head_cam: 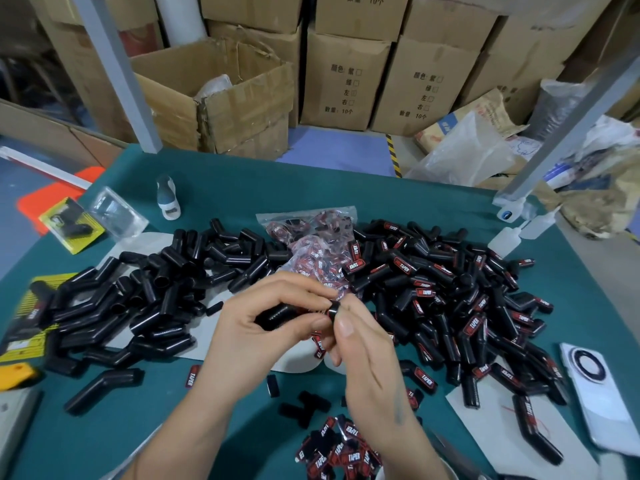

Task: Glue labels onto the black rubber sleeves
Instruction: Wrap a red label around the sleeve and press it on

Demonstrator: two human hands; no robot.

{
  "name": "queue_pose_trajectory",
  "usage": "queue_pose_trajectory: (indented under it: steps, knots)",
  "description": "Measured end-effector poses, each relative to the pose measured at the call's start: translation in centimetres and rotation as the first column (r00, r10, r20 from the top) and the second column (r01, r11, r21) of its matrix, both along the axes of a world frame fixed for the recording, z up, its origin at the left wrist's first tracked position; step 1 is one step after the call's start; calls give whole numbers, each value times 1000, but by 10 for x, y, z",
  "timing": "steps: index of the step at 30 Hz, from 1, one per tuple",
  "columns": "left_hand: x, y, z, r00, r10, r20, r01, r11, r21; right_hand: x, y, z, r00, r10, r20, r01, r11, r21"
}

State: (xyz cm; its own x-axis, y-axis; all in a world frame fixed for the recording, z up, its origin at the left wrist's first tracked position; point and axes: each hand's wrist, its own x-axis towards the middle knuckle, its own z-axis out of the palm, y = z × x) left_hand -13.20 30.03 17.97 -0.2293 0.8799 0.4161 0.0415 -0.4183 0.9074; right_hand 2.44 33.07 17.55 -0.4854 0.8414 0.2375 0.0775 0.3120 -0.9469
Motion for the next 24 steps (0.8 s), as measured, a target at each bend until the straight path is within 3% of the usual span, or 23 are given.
queue_pose_trajectory:
  steps: [3,9,13,16,21,24]
  knots:
    - [-5,-1,0,999,-49,-1,48,998,-47,-3,0,4,1000,-7,24,5,996,91]
    - [-1,4,-7,1000,0,-29,-2,998,-56,2,4,2,1000,17,26,-20,996,92]
    - [-5,5,-15,981,-88,-175,77,995,-68,16,10,-4,999,-9,53,4,997,78]
    - [-19,5,-16,948,-136,-287,122,990,-65,48,24,-5,987,-161,19,159,984,83]
    - [-41,5,-17,950,93,-299,-110,993,-39,95,42,-5,899,-370,-232,365,929,-67]
    - [-62,8,-31,881,241,-408,-290,955,-62,113,60,-23,828,-558,-52,556,830,-51]
